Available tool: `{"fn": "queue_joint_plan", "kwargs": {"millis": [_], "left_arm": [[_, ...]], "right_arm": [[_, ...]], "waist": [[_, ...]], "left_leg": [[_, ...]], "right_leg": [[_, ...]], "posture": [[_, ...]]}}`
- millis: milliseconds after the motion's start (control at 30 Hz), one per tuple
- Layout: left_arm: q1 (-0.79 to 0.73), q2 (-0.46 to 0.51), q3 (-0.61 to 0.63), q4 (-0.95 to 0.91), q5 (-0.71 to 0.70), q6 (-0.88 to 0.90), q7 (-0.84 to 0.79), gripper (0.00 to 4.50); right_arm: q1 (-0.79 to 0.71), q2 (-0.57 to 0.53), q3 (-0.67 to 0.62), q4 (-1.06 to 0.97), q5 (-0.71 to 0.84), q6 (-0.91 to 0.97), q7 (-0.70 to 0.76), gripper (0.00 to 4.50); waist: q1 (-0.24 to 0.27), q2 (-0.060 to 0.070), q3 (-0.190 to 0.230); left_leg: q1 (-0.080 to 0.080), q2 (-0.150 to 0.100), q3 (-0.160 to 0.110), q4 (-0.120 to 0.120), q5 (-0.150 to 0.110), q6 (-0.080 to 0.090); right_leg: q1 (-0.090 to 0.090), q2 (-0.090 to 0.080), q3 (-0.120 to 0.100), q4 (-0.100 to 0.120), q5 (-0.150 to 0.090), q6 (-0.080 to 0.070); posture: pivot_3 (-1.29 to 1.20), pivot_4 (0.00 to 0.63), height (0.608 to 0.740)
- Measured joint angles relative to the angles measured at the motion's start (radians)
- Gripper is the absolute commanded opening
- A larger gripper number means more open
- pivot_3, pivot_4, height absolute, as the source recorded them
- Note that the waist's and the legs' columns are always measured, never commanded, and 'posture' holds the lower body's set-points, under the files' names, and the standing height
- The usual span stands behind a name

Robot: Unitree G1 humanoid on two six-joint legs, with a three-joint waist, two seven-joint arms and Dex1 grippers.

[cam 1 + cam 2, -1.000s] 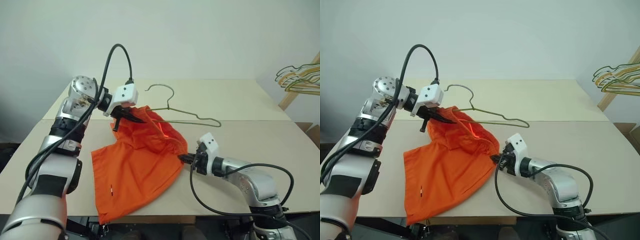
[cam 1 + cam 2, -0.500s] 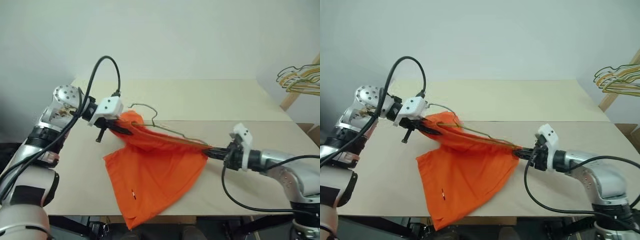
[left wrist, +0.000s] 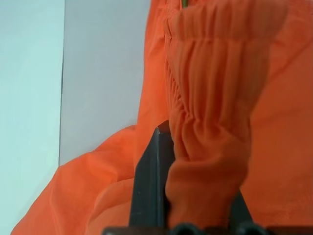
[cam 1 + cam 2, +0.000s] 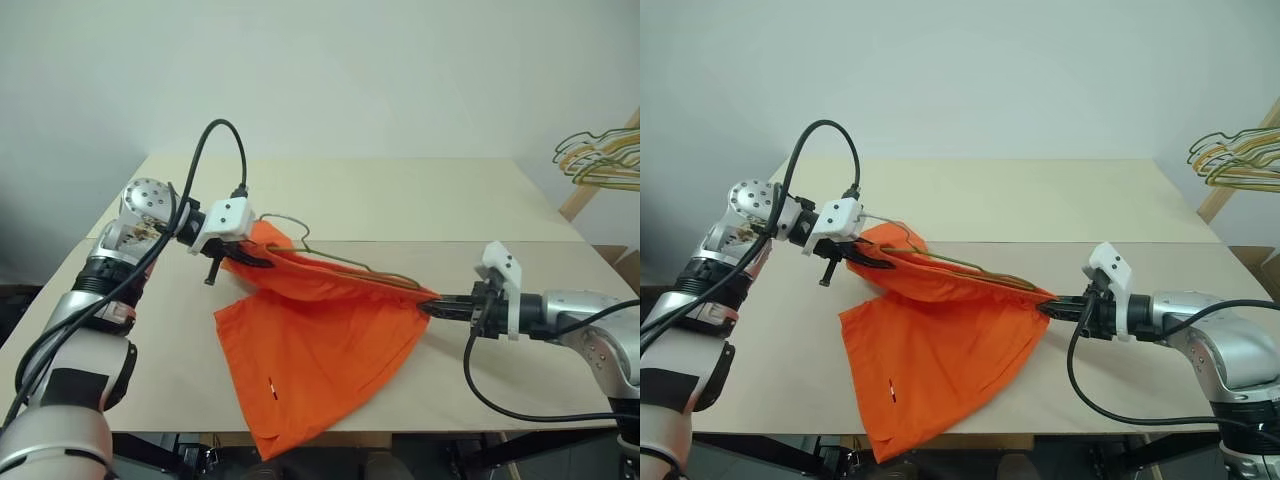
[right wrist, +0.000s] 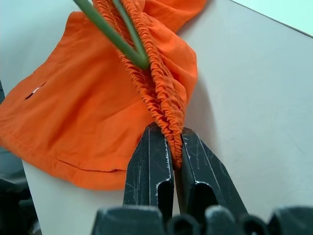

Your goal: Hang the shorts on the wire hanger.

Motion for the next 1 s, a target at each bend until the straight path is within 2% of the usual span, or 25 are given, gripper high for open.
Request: {"fn": "queue_joint_plan", "kwargs": {"millis": [167, 633, 767, 900, 933, 1000], "left_arm": [[0.032, 0.012, -0.007, -0.013, 0.037, -0.043, -0.028, 0.00], [-0.020, 0.012, -0.105, 0.093, 0.238, -0.163, 0.099, 0.00], [-0.021, -0.005, -0.121, 0.130, 0.275, -0.162, 0.092, 0.00], [-0.030, -0.062, -0.122, 0.161, 0.303, -0.135, 0.088, 0.00], [-0.034, -0.072, -0.122, 0.168, 0.310, -0.131, 0.087, 0.00], [-0.039, -0.087, -0.122, 0.178, 0.319, -0.121, 0.083, 0.00]], "right_arm": [[-0.005, -0.001, 0.006, 0.004, 0.000, -0.011, 0.008, 0.04], [-0.053, -0.062, 0.057, -0.029, -0.001, -0.121, 0.087, 0.04], [-0.160, -0.064, 0.124, -0.072, -0.015, -0.096, 0.068, 0.04], [-0.276, -0.046, 0.221, -0.126, -0.034, -0.017, 0.019, 0.04], [-0.286, -0.041, 0.242, -0.137, -0.038, 0.000, 0.011, 0.66], [-0.291, -0.038, 0.277, -0.147, -0.052, 0.023, -0.005, 1.16]], "waist": [[0.000, 0.000, 0.000], [-0.001, 0.000, 0.000], [-0.005, 0.000, 0.000], [-0.002, 0.000, 0.000], [-0.002, 0.000, 0.000], [-0.003, 0.000, 0.000]], "left_leg": [[0.001, 0.000, 0.000, 0.000, 0.000, 0.000], [0.000, 0.000, 0.000, 0.000, 0.000, 0.000], [0.000, 0.000, 0.000, 0.000, 0.000, 0.000], [-0.001, 0.000, -0.001, 0.000, 0.000, 0.000], [-0.002, 0.000, -0.001, 0.001, 0.000, 0.000], [-0.003, 0.000, -0.001, 0.001, 0.000, 0.001]], "right_leg": [[0.000, 0.000, 0.000, 0.000, 0.000, 0.000], [0.000, 0.000, 0.000, 0.000, 0.000, 0.000], [-0.001, 0.000, 0.000, 0.000, 0.000, 0.000], [-0.001, 0.000, -0.001, 0.001, 0.000, 0.000], [-0.001, 0.000, -0.001, 0.001, 0.000, 0.000], [-0.002, -0.001, -0.001, 0.001, 0.000, 0.000]], "posture": [[-0.13, 0.000, 0.740], [-0.15, 0.000, 0.740], [-0.17, 0.000, 0.740], [-0.17, 0.000, 0.740], [-0.17, 0.000, 0.740], [-0.17, 0.000, 0.740]]}}
